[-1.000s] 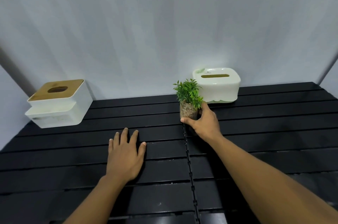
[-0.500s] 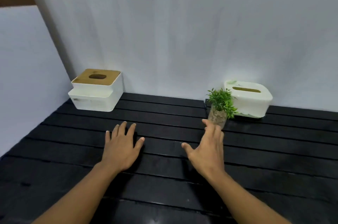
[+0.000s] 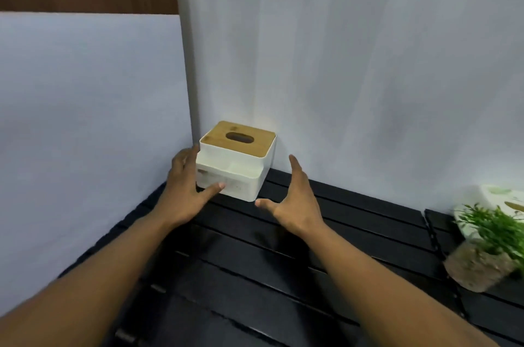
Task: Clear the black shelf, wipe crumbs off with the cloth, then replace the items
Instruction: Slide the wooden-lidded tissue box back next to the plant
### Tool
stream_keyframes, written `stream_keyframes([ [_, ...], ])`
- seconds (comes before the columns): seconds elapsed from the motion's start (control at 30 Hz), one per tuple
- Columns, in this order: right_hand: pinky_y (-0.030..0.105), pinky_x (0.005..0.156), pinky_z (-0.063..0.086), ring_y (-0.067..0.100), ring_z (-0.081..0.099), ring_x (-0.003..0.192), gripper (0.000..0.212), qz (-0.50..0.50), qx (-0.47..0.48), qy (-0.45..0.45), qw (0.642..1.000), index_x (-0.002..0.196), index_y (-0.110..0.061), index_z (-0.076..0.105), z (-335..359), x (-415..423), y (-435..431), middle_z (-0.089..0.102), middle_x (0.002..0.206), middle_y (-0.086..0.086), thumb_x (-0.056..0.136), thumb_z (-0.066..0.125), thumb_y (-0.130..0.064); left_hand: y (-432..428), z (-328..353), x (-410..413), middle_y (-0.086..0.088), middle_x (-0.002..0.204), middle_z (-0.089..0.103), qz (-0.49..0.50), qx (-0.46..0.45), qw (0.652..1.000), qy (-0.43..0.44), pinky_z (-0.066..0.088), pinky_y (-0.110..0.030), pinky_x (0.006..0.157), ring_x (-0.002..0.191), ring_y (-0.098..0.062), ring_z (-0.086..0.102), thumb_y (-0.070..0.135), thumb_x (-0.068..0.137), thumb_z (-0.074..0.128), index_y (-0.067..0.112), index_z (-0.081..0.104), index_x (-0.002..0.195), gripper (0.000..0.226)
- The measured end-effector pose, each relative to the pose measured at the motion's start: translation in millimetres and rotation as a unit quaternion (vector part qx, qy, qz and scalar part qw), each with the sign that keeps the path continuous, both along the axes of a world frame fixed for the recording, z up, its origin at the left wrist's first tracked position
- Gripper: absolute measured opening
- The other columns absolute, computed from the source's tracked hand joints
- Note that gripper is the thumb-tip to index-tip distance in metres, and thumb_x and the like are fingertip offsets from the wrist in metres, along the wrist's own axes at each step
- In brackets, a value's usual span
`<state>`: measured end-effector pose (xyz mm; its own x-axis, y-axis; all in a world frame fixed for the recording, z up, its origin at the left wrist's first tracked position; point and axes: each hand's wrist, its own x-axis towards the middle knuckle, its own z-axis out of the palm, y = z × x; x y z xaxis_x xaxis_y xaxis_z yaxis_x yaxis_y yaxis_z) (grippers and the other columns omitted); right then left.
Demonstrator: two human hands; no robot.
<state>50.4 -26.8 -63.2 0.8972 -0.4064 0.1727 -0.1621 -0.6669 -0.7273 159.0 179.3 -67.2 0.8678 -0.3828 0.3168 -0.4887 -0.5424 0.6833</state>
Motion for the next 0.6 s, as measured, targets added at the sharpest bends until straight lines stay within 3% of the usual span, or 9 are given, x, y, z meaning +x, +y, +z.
stream_keyframes([
  [0.1, 0.029, 0.105, 0.029, 0.012, 0.028, 0.138, 0.119, 0.056, -0.002, -0.027, 0.998, 0.147, -0.037, 0.002, -10, 29, 6, 0.020, 0.154, -0.010, 0.061, 0.084, -0.048, 4, -3, 28, 0.008, 0.152, 0.019, -0.021, -0.014, 0.999, 0.024, 0.027, -0.034, 0.110, 0.136, -0.012, 0.027, 0.042, 0.075, 0.076, 0.045, 0.009, 0.145, 0.096],
  [0.17, 0.029, 0.104, 0.030, 0.012, 0.031, 0.136, 0.118, 0.066, 0.009, -0.047, 0.997, 0.146, -0.041, 0.003, -14, 43, 9, 0.025, 0.152, -0.010, 0.061, 0.084, -0.045, 3, -4, 39, 0.027, 0.136, 0.033, -0.063, -0.056, 0.996, 0.040, 0.035, -0.021, 0.101, 0.121, 0.009, 0.037, 0.033, 0.073, 0.080, 0.071, 0.012, 0.125, 0.094],
  [0.23, 0.033, 0.107, 0.032, 0.013, 0.032, 0.137, 0.118, 0.059, 0.012, -0.054, 0.997, 0.146, -0.040, 0.002, -22, 55, 11, 0.028, 0.152, -0.008, 0.062, 0.084, -0.042, 1, -8, 47, 0.041, 0.122, 0.036, -0.089, -0.068, 0.993, 0.048, 0.036, -0.011, 0.091, 0.108, 0.024, 0.040, 0.024, 0.073, 0.081, 0.078, 0.015, 0.116, 0.095],
  [0.37, 0.039, 0.110, 0.035, 0.017, 0.037, 0.135, 0.118, 0.041, 0.000, -0.057, 0.998, 0.147, -0.037, 0.000, -30, 64, 11, 0.031, 0.152, -0.005, 0.064, 0.084, -0.034, -5, -17, 48, 0.027, 0.127, 0.048, -0.059, -0.103, 0.991, 0.060, 0.044, -0.031, 0.102, 0.117, -0.004, 0.048, 0.023, 0.076, 0.079, 0.050, 0.030, 0.137, 0.082],
  [0.43, 0.041, 0.108, 0.039, 0.018, 0.040, 0.133, 0.117, 0.044, 0.000, -0.052, 0.998, 0.147, -0.038, 0.001, -28, 61, 7, 0.034, 0.150, -0.005, 0.064, 0.083, -0.033, -6, -21, 45, 0.018, 0.133, 0.050, -0.040, -0.119, 0.990, 0.069, 0.045, -0.038, 0.102, 0.119, -0.011, 0.051, 0.024, 0.074, 0.080, 0.046, 0.033, 0.139, 0.083],
  [0.6, 0.036, 0.105, 0.040, 0.017, 0.042, 0.130, 0.112, 0.042, 0.002, -0.048, 0.998, 0.146, -0.040, 0.003, -17, 29, -15, 0.038, 0.147, -0.006, 0.065, 0.079, -0.030, -23, -17, 18, 0.023, 0.128, 0.053, -0.025, -0.132, 0.989, 0.061, 0.047, -0.028, 0.096, 0.108, -0.001, 0.056, 0.025, 0.069, 0.083, 0.046, 0.038, 0.137, 0.084],
])
